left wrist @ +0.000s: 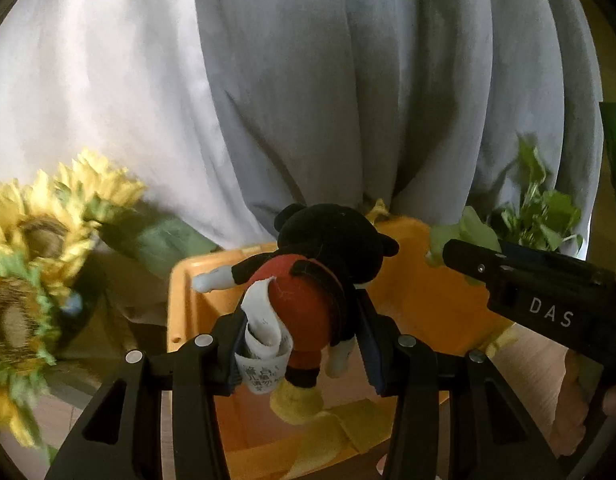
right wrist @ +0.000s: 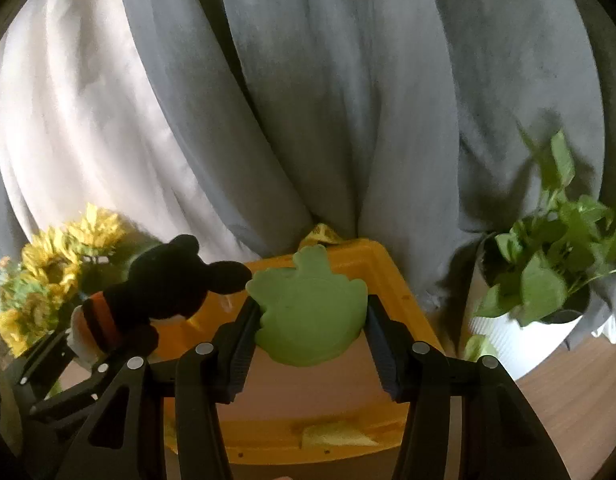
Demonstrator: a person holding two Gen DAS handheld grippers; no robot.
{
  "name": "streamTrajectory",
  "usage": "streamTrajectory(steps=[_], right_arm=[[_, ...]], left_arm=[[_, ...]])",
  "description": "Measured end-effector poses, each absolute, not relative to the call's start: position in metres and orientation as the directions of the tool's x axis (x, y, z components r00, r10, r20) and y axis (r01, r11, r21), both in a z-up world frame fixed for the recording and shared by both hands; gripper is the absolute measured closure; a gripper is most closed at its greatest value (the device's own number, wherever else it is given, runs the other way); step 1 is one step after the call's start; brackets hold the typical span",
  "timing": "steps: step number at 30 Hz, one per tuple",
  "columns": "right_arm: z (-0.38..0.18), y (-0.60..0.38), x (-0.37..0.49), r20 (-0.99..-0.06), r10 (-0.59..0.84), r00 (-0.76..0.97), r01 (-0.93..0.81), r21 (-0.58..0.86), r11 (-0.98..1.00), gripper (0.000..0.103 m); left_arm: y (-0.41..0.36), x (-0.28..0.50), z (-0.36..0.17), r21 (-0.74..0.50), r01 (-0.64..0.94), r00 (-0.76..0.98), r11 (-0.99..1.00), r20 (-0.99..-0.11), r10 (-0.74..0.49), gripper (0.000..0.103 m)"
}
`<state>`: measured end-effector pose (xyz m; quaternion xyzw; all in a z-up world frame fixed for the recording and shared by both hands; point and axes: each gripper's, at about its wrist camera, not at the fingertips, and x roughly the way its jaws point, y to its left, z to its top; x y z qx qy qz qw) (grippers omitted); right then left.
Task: Organize soft objects
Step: 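Open the left tool over the crate while the right tool releases the foam hand, then withdraw both tools from the crate back toward the remaining toys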
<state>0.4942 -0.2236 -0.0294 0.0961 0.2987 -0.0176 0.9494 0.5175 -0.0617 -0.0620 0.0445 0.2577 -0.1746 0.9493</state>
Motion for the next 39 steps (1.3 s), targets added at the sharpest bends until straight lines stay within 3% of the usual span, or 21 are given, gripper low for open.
streamTrajectory(steps=[12,15,18,22,39], right_arm=[[-0.070,-0.223,0.536,-0.674,0.044,0.737,0.094,0.167,0.981,0.050],[-0.074,-0.222,0.540,-0.686,0.052,0.726,0.091,0.171,0.981,0.050],[-0.075,-0.223,0.541,-0.695,0.064,0.716,0.088,0.180,0.980,0.042],[-0.069,-0.224,0.536,-0.682,0.039,0.730,0.102,0.165,0.981,0.034],[-0.019,-0.222,0.479,-0.617,0.001,0.787,0.117,0.150,0.982,0.030]], left_arm=[[-0.066,0.551,-0.090,-0.025,0.369,0.732,0.929,-0.608,-0.307,0.053],[-0.069,0.553,-0.092,-0.012,0.375,0.729,0.927,-0.614,-0.303,0.047],[-0.071,0.553,-0.089,0.000,0.372,0.737,0.928,-0.608,-0.295,0.035],[-0.069,0.548,-0.082,0.006,0.366,0.751,0.931,-0.592,-0.291,0.029],[-0.048,0.479,-0.031,-0.010,0.288,0.829,0.958,-0.498,-0.255,0.025]])
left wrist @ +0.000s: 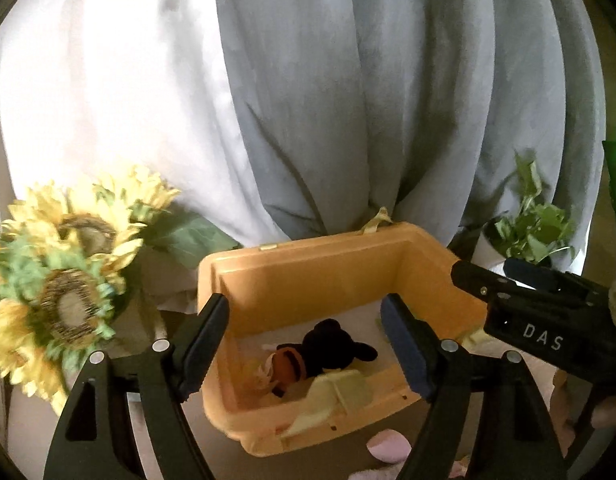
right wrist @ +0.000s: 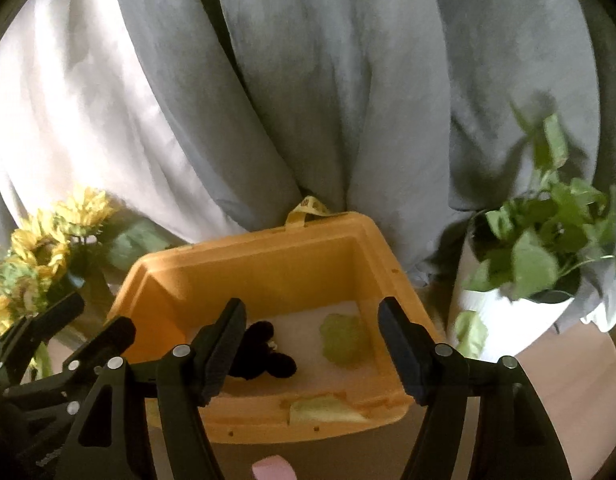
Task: Organize soft objects
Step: 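Withdraw both tools from the crate back toward the remaining toys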
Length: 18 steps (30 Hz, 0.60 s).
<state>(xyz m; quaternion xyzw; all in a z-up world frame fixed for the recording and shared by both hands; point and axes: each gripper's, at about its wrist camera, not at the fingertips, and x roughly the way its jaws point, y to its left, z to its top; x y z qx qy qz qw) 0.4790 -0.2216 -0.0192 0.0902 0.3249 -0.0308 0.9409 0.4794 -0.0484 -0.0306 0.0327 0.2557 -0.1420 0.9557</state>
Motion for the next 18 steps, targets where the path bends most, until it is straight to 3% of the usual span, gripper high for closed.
streamTrajectory(steps=[18], right_arm=[[0.031,-0.227,0.367,-0.525,-0.068,0.848,0.142,0.102,0.985,0.025]], left_arm=[[-0.047,0.360,0.003,0.037,0.292,0.880,0.956,-0.401,-0.253,0.020]])
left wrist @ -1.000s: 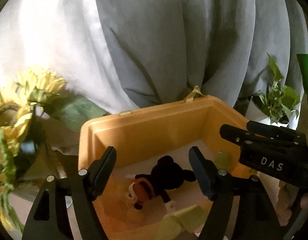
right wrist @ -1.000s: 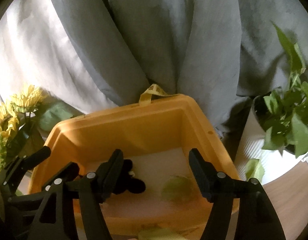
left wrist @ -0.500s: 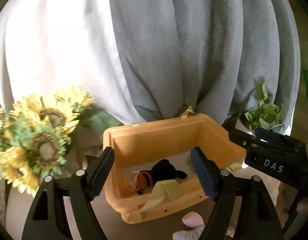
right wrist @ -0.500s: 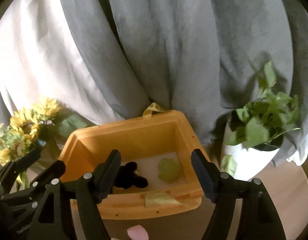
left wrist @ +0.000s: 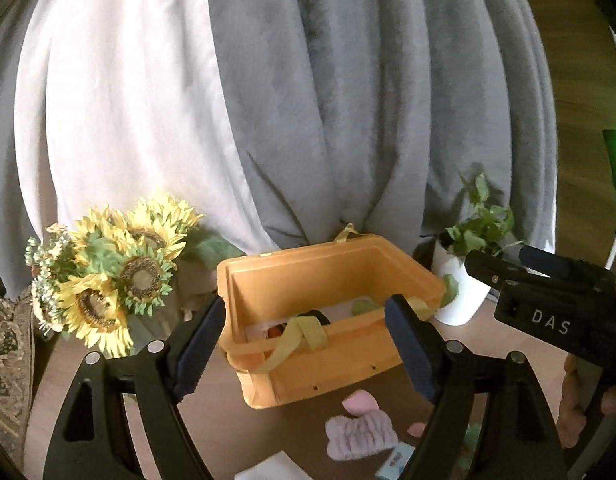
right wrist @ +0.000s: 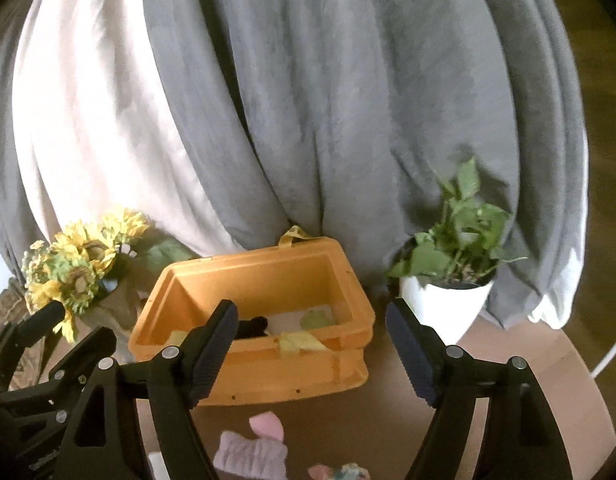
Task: Organize soft objects
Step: 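Withdraw both tools from the crate back toward the remaining toys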
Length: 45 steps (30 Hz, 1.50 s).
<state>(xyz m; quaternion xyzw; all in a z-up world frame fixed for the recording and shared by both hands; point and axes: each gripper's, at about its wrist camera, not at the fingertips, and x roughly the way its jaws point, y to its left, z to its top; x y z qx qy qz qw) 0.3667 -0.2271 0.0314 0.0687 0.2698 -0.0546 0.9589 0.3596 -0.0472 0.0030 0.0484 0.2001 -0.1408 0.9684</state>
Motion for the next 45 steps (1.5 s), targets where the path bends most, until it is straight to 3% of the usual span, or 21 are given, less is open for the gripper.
streamTrajectory(steps=[17,28,45], right_arm=[[0.025,-0.238,0.268,-0.499,-0.183,0.847,0.281,0.127,0.951,0.022],[0.007,-0.243,0.231,-0.508,-0.234,0.829,0.339,0.124,0.932,0.022],[-0.053,-0.245,0.214,-0.631,-0.216,0.745,0.371,0.122,0.921,0.022]], left_arm=[[-0.055,0.283,-0.006,0.131,0.407,0.876,0.904,-0.337,-0.345,0.013],[-0.065,0.269,-0.032,0.103,0.485,0.813,0.868,-0.419,-0.405,0.011],[-0.080,0.268,-0.093,0.110,0.560,0.718,0.821,-0.560,-0.414,0.010]])
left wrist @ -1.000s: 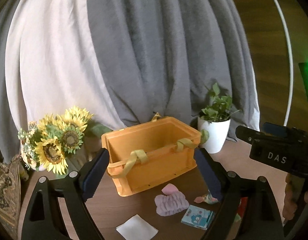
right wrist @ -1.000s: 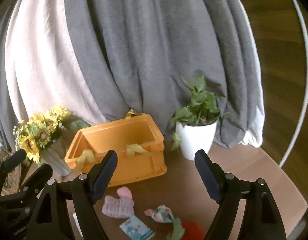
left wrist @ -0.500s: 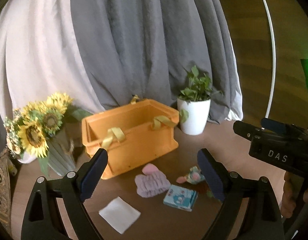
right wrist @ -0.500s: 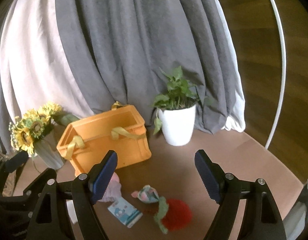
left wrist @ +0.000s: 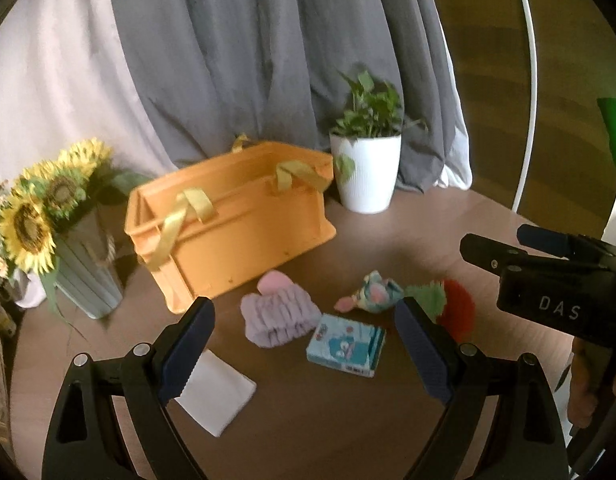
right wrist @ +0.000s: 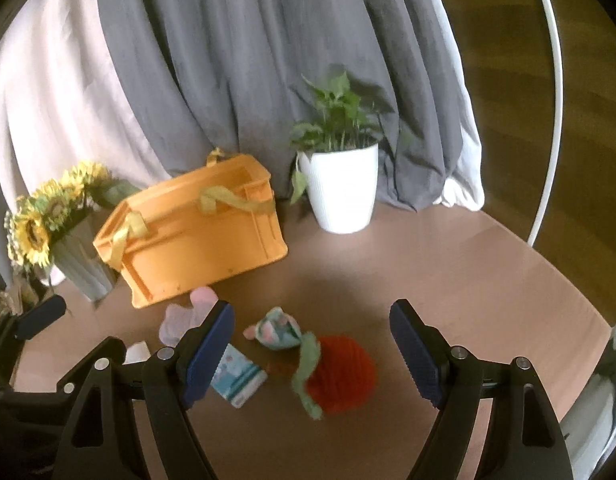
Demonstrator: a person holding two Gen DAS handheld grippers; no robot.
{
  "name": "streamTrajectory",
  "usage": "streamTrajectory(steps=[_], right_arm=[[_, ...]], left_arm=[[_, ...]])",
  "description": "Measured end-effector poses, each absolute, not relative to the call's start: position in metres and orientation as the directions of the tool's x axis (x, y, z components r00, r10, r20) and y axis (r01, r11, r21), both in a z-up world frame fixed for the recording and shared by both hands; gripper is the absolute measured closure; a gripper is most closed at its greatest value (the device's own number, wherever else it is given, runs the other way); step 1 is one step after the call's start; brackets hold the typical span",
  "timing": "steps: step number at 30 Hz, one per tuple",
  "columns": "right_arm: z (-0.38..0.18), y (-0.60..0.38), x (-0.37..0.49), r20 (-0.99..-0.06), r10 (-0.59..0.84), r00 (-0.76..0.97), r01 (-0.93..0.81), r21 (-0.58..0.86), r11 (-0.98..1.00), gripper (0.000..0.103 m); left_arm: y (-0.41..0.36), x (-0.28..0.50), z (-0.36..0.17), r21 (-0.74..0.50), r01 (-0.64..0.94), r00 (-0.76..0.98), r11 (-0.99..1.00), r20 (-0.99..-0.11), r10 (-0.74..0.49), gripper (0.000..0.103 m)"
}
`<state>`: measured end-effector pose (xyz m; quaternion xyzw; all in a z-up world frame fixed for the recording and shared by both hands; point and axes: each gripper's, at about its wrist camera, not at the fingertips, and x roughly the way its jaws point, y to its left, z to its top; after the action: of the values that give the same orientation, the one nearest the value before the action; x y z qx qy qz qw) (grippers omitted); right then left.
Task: Organize soft objects
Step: 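Withdraw both tools from the crate back toward the remaining toys, then grasp the blue tissue pack with the left tool while the right tool grasps the red fuzzy plush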
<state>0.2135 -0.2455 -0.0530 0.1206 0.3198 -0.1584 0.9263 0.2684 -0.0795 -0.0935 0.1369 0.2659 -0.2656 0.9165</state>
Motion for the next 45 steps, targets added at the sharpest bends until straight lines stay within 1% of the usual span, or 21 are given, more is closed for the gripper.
streamTrajectory(steps=[6,8,21,34,38,39,41,43,45], right_arm=[[-0.074,-0.249,0.216,-0.665,-0.208,0.717,0.374,0.114,0.920,0.022],[-0.081,-0.250,0.218,-0.677,-0.203,0.707,0.372,0.112,0.922,0.022],[-0.131,-0.262,0.232,-0.758,-0.170,0.630,0.384,0.114,0.916,0.022],[-0.156,-0.269,0.248,-0.799,-0.154,0.581,0.379,0.098,0.920,0.023],[-0.162,-0.267,0.253,-0.809,-0.149,0.568,0.366,0.086,0.927,0.031],[-0.164,-0.266,0.254,-0.811,-0.146,0.567,0.364,0.087,0.927,0.032],[-0.167,-0.266,0.255,-0.814,-0.143,0.564,0.360,0.086,0.929,0.037],[-0.169,-0.265,0.256,-0.817,-0.137,0.560,0.353,0.086,0.932,0.041],[-0.171,-0.265,0.257,-0.819,-0.130,0.559,0.349,0.090,0.933,0.046]], left_arm=[[-0.088,0.275,-0.119,0.108,0.595,0.671,0.797,-0.612,-0.419,0.009],[-0.091,0.277,-0.126,0.110,0.604,0.660,0.789,-0.623,-0.419,0.007],[-0.116,0.302,-0.173,0.137,0.659,0.584,0.739,-0.713,-0.389,0.006],[-0.129,0.323,-0.198,0.084,0.690,0.512,0.719,-0.758,-0.403,0.006],[-0.132,0.329,-0.205,0.069,0.689,0.499,0.722,-0.768,-0.403,0.007],[-0.132,0.330,-0.206,0.065,0.687,0.499,0.724,-0.767,-0.404,0.008],[-0.133,0.332,-0.207,0.054,0.688,0.491,0.724,-0.769,-0.410,0.012],[-0.134,0.333,-0.208,0.036,0.695,0.478,0.718,-0.770,-0.423,0.022],[-0.134,0.332,-0.208,0.025,0.697,0.469,0.717,-0.772,-0.429,0.028]])
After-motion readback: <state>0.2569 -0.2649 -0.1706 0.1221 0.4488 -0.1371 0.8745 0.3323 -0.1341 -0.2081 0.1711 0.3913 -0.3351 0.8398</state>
